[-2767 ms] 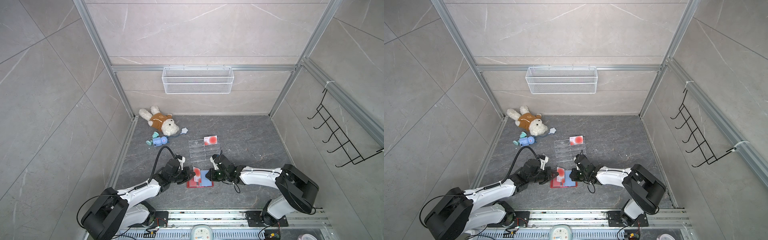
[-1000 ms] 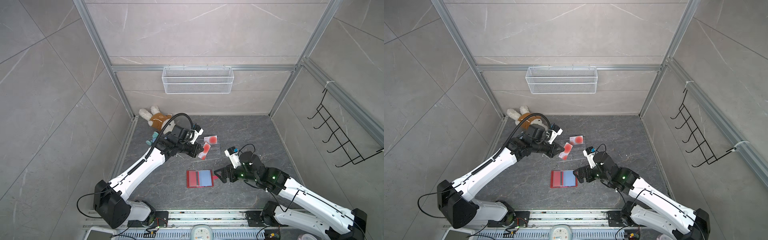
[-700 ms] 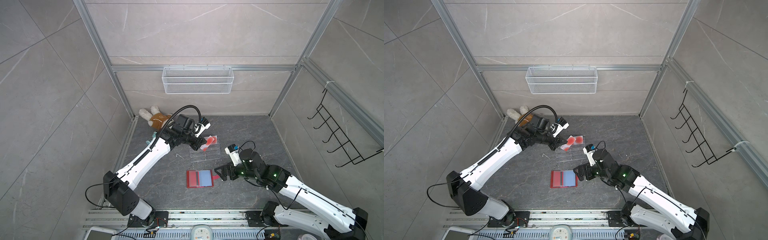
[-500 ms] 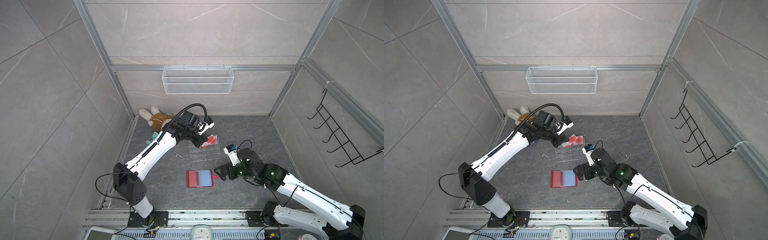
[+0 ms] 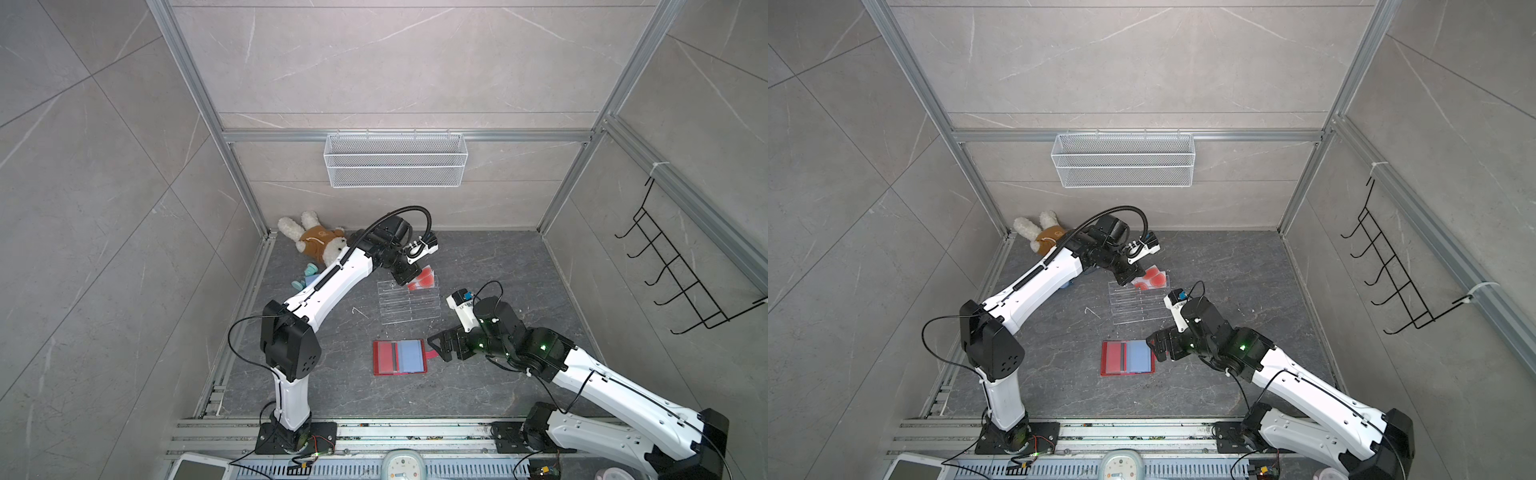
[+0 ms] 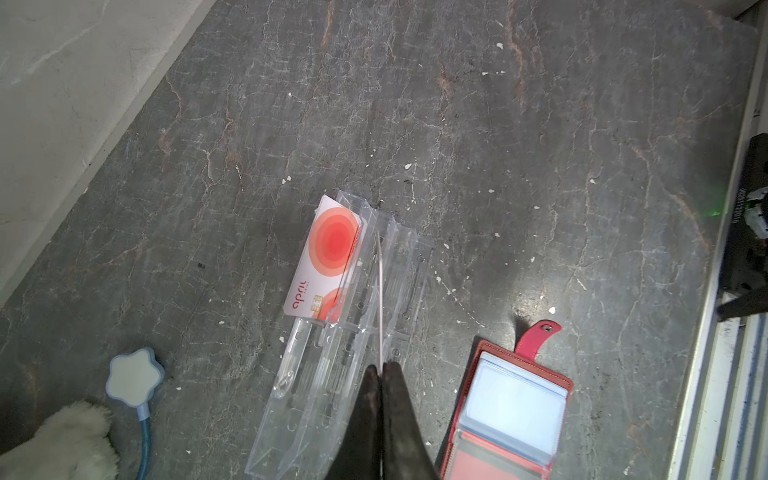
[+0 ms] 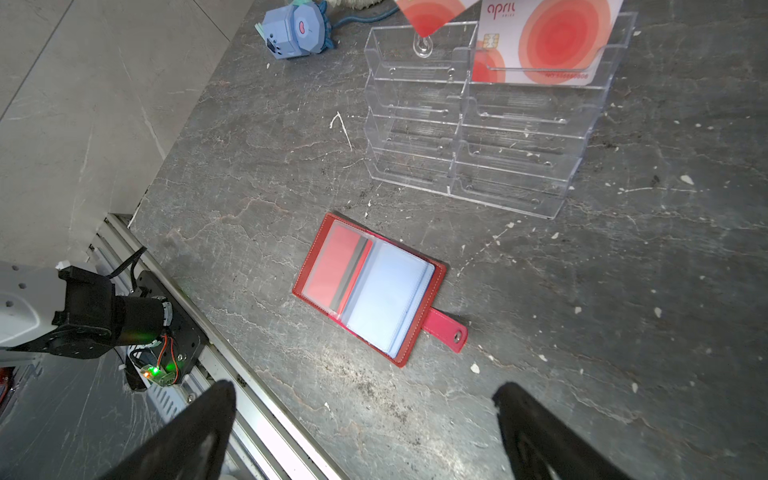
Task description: Take the credit cards out of the card holder
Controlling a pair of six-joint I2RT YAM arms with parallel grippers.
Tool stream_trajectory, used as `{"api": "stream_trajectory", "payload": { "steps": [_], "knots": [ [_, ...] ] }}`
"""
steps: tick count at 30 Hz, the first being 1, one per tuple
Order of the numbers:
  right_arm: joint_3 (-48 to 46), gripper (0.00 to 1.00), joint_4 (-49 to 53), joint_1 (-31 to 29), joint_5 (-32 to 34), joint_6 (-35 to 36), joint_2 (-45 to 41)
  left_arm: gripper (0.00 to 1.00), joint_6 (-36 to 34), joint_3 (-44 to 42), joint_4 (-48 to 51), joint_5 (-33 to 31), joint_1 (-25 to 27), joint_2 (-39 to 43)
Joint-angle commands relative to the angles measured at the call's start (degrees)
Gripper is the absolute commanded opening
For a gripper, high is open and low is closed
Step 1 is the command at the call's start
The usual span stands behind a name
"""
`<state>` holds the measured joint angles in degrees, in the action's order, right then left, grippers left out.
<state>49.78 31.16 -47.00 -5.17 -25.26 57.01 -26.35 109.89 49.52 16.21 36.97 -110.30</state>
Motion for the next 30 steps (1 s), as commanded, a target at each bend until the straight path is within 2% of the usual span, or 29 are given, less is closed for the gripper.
{"api": "stream_trajectory", "payload": {
  "steps": [1, 10, 30],
  "knots": [
    [-1.44, 1.0, -1.15, 0.25, 0.03, -0.21, 0.95, 0.0, -3.94, 4.77, 2.37, -2.24, -0.33, -3.39],
    [-2.58, 1.0, -2.72, 0.25, -0.59, -0.58, 2.38, 0.0, -7.39, 14.44, 5.86, -3.08, -0.53, -10.88],
    [-3.82, 1.0, -0.98, 0.62, -0.38, -0.94, 1.43, 0.0, -12.7, 21.1, 8.89, -3.84, -0.67, -18.18]
  ]
}}
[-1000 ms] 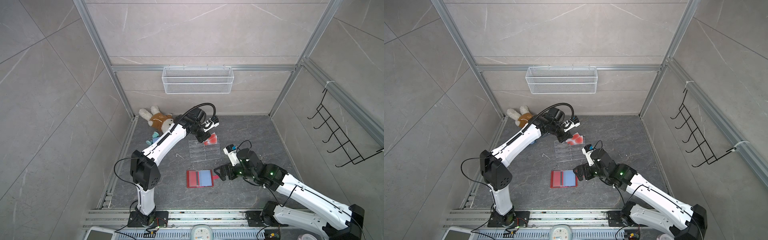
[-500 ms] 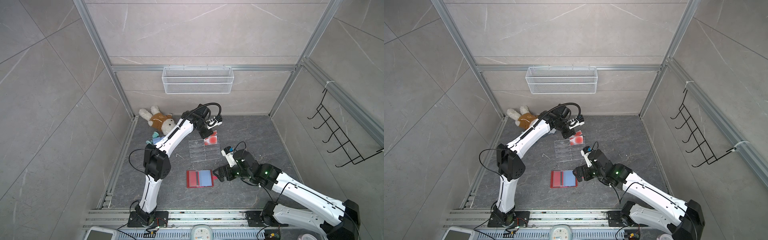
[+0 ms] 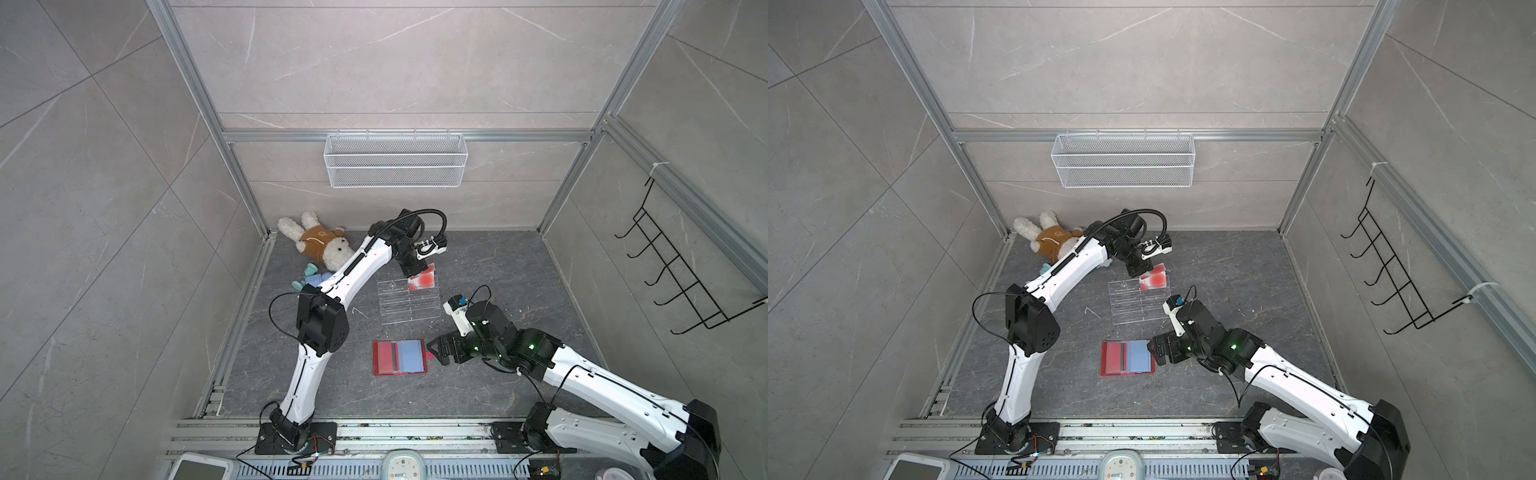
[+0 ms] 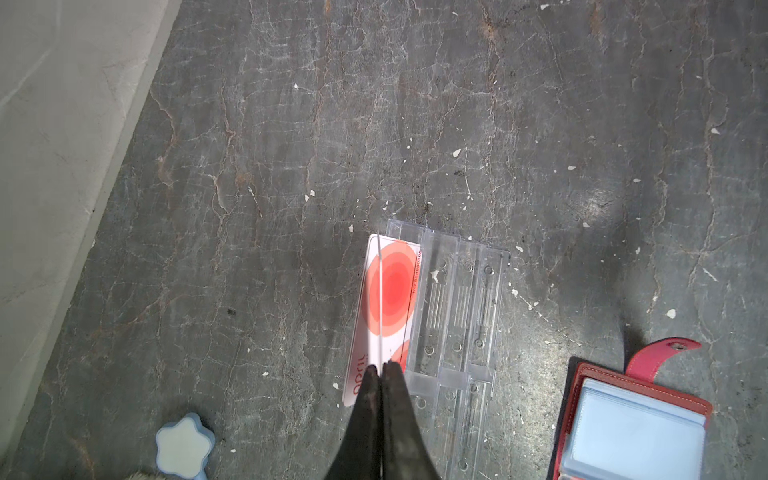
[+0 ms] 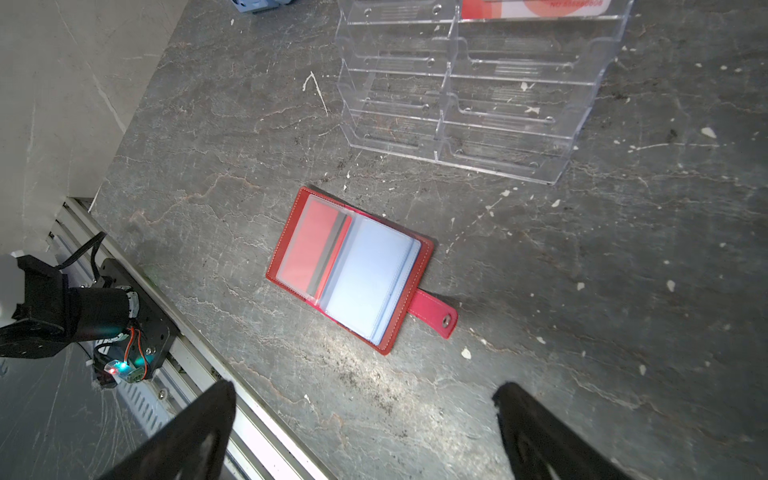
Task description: Take the credit cards out of the card holder
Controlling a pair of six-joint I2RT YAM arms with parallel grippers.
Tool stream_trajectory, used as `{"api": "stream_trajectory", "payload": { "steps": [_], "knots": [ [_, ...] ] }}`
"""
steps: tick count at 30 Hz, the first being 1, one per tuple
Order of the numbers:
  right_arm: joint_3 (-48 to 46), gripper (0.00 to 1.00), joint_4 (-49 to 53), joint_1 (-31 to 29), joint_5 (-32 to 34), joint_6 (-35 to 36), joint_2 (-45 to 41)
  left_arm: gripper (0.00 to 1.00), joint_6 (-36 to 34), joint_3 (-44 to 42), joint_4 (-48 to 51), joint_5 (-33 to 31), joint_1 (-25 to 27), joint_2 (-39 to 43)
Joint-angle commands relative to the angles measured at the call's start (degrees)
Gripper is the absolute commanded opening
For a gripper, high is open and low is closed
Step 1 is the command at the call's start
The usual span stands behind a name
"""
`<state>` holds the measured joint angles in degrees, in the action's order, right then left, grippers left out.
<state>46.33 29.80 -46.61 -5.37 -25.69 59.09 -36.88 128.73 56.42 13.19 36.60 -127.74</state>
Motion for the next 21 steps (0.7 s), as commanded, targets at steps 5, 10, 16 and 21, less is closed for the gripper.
{"api": "stream_trajectory", "payload": {
  "steps": [5, 10, 16, 21],
  "knots": [
    [-1.15, 1.0, 0.96, 0.3, 0.09, -0.89, -1.75, 0.0, -3.49, 2.85, 2.71, -1.59, -0.32, -1.46],
    [-1.77, 1.0, 1.54, 0.53, 0.53, -1.21, -2.76, 0.0, -4.49, 2.7, 3.1, -1.66, -0.33, -1.88],
    [-1.68, 1.0, 3.61, 0.73, 0.49, -1.03, -3.62, 0.0, -5.22, 2.65, 3.28, -1.65, -0.31, -2.5],
    [-2.01, 1.0, 4.36, 0.99, 0.63, -1.28, -4.73, 0.0, -5.22, 2.65, 3.34, -1.41, -0.37, -3.03]
  ]
}}
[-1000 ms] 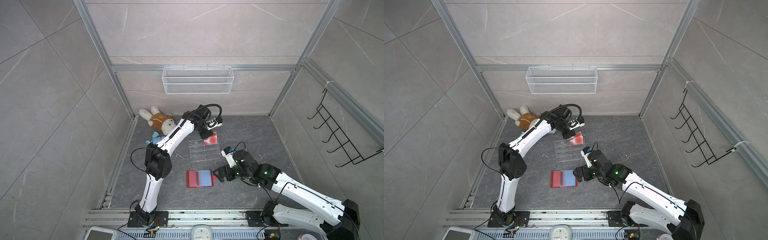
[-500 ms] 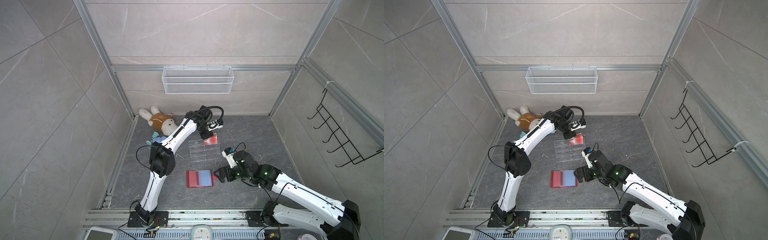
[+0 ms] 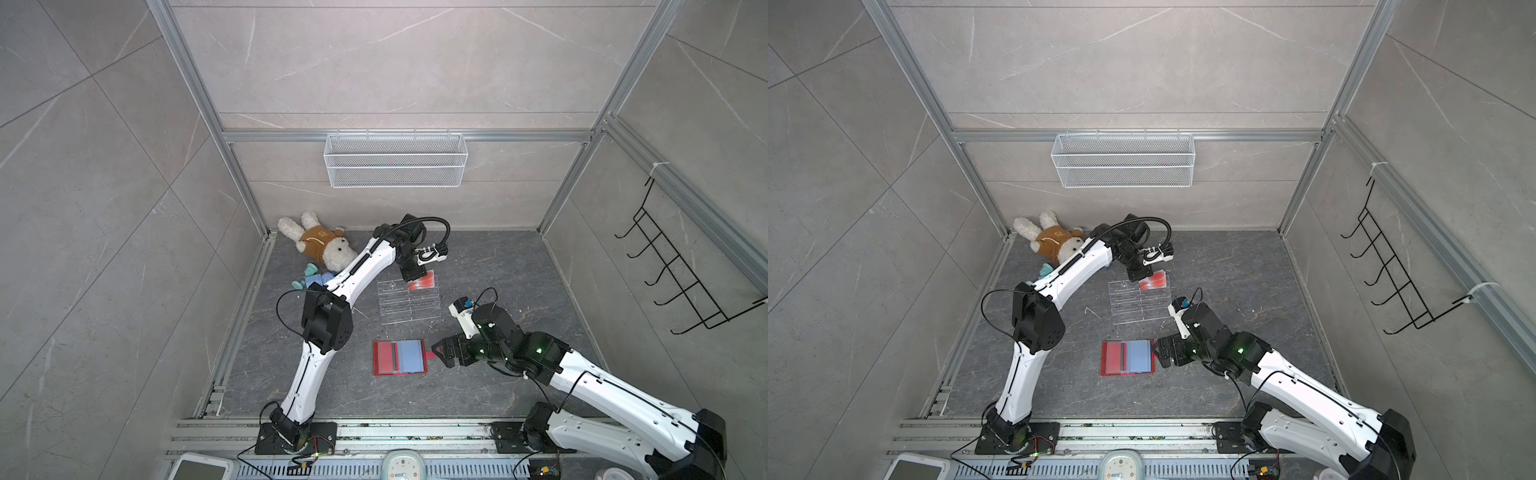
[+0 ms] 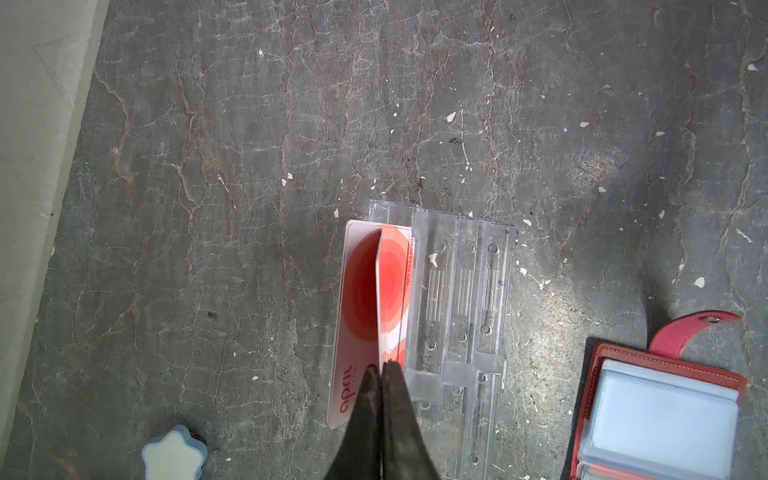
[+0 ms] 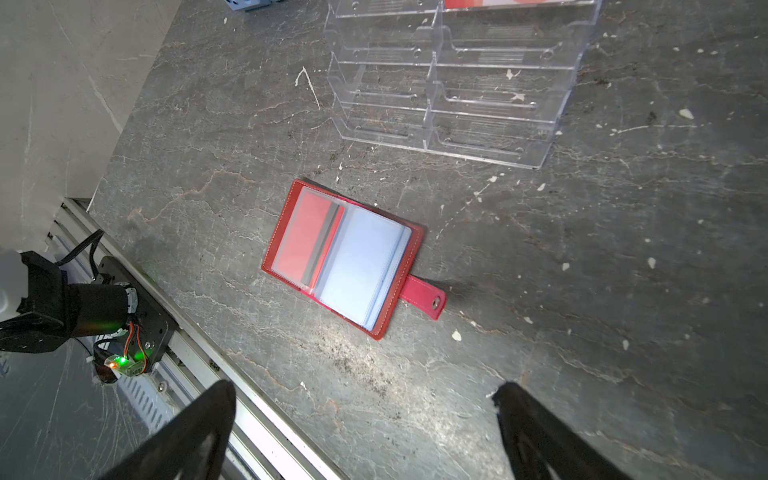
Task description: Take the credit cards out of the card holder
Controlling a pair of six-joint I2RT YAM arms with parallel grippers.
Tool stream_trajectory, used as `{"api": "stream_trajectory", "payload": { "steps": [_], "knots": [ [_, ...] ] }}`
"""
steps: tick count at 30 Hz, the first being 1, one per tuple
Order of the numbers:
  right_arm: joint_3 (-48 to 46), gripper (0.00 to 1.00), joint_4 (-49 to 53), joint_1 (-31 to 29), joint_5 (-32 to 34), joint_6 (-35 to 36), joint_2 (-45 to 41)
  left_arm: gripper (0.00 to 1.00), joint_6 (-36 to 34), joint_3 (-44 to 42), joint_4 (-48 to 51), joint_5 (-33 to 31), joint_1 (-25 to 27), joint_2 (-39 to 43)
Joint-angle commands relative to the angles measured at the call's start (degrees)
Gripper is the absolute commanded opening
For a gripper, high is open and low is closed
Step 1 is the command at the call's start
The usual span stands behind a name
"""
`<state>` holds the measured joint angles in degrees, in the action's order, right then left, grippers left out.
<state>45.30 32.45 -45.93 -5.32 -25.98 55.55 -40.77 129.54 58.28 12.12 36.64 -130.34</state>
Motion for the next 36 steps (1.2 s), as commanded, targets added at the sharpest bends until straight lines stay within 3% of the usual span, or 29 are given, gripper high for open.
{"api": "stream_trajectory", "payload": {
  "steps": [1, 36],
  "knots": [
    [-1.13, 1.0, 1.91, 0.37, 0.54, -1.01, -1.37, 0.0, -1.35, 1.94, 1.56, -0.28, -0.4, -0.52],
    [-4.08, 1.0, 2.01, 1.89, -0.39, -3.38, -4.22, 0.02, -0.94, 1.96, 2.28, 0.79, 0.16, -1.76]
  ]
}}
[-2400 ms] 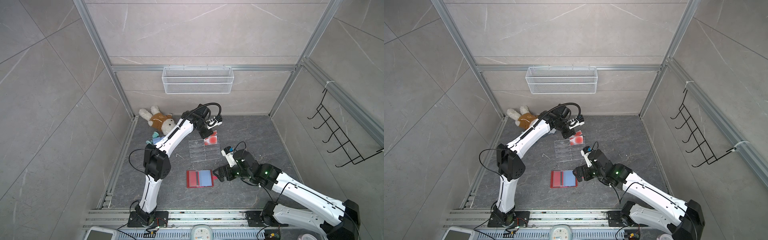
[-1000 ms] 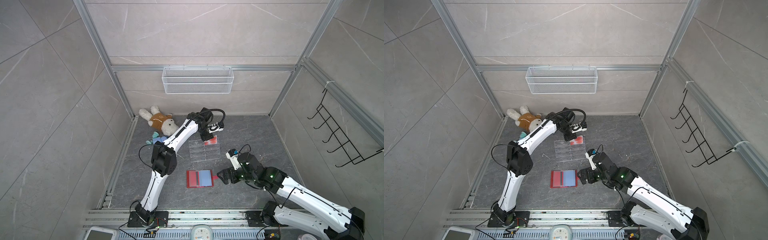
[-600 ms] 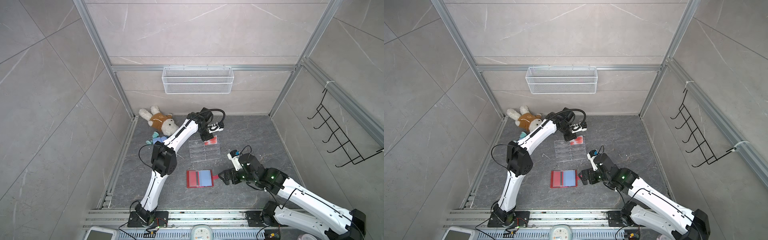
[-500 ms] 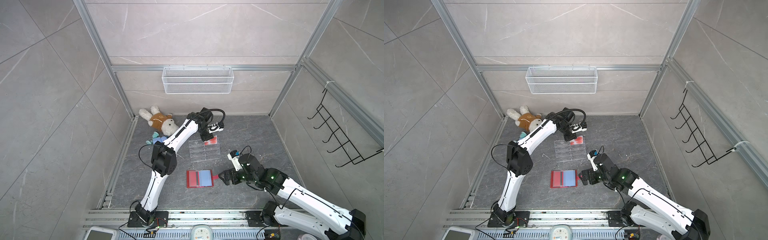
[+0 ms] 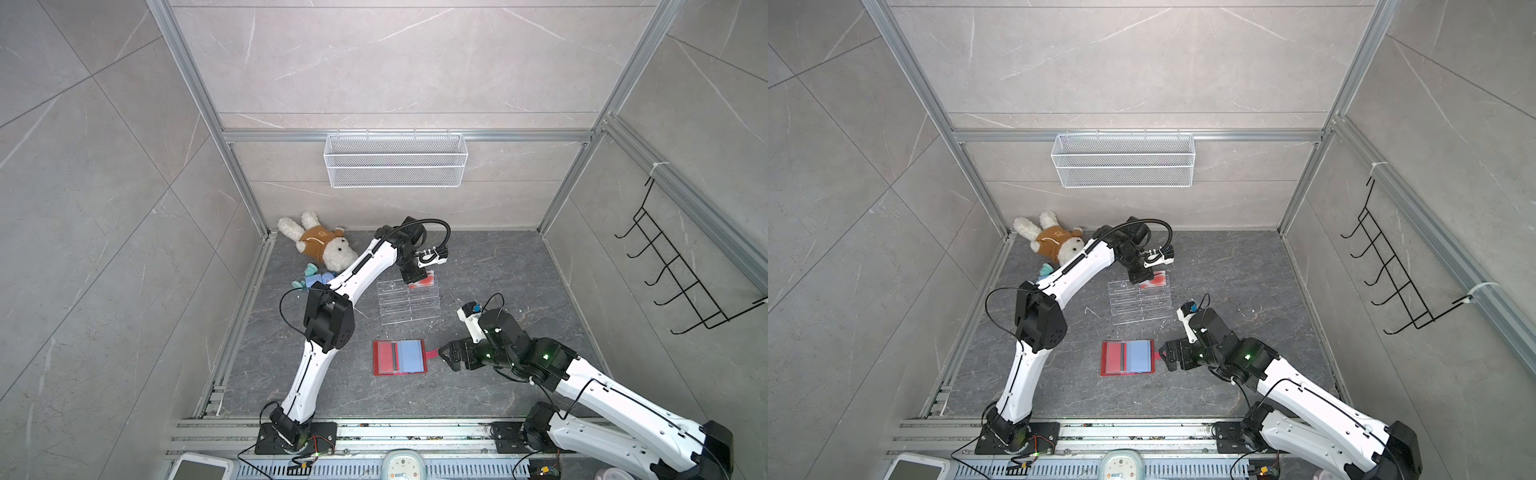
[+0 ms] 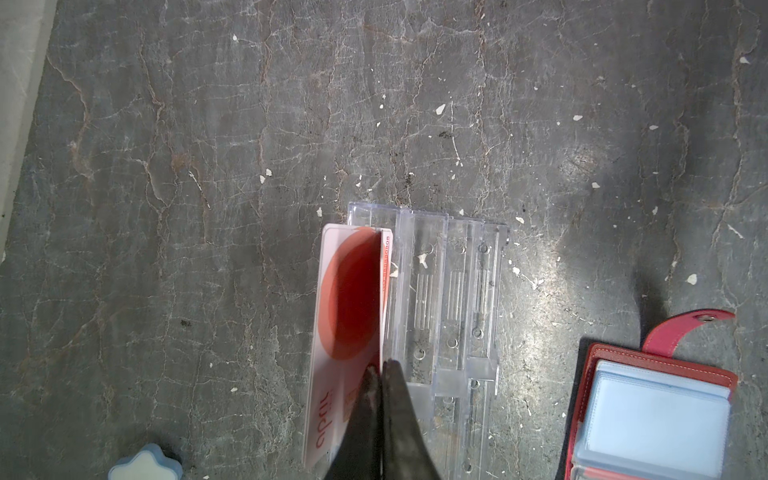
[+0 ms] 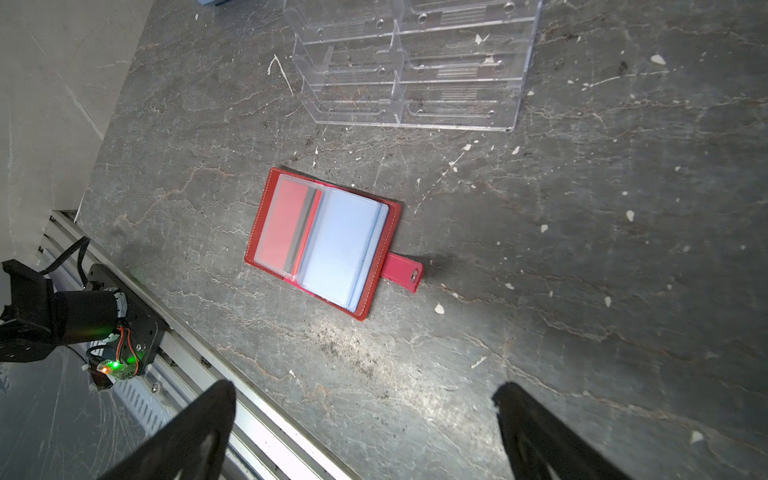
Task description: Take the credit cards out of the card holder
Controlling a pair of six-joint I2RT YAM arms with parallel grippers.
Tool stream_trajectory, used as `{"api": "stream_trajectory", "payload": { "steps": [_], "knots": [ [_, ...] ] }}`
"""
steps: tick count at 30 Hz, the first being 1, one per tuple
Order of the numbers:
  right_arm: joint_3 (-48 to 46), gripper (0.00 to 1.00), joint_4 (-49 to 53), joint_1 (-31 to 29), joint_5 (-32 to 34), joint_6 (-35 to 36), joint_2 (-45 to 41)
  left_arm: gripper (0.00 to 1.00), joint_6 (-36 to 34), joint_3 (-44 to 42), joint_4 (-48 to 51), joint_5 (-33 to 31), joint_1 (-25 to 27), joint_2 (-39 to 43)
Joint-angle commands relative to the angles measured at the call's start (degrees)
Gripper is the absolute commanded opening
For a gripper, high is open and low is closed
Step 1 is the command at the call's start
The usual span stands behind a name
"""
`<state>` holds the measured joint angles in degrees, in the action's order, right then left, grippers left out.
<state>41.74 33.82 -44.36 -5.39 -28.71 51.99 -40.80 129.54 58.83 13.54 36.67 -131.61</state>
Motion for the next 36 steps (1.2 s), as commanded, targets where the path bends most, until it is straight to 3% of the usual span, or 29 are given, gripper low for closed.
{"api": "stream_trajectory", "payload": {
  "steps": [1, 10, 21, 25, 32, 35, 36],
  "knots": [
    [-0.52, 1.0, 0.55, 0.31, -0.41, -0.61, -0.59, 0.02, -0.86, 2.03, 1.73, -0.62, 0.14, -0.49],
    [-0.68, 1.0, -0.07, 0.48, -1.11, -0.71, -0.05, 0.15, 0.33, 2.37, 0.38, -2.66, 0.33, -0.21],
    [-1.13, 1.0, -1.13, 0.51, -1.91, -1.03, -0.04, 0.16, 3.19, 1.87, -4.33, -6.89, 0.37, 2.06],
    [-1.3, 1.0, -1.54, 0.59, -1.99, -1.05, -0.26, 0.18, 5.62, -1.35, -10.19, -9.0, 0.18, 5.86],
    [-2.17, 1.0, -2.75, 0.58, -2.17, -1.74, -1.09, 0.37, 13.3, -4.04, -17.97, -12.26, -0.35, 12.92],
    [-2.76, 1.0, -3.53, 0.58, -2.17, -1.98, -1.68, 0.53, 19.31, -6.76, -22.02, -11.86, -1.37, 17.22],
    [-3.09, 1.0, -3.97, 0.57, -2.17, -2.19, -2.01, 0.63, 20.86, -8.32, -23.49, -11.28, -1.5, 18.99]
  ]
}}
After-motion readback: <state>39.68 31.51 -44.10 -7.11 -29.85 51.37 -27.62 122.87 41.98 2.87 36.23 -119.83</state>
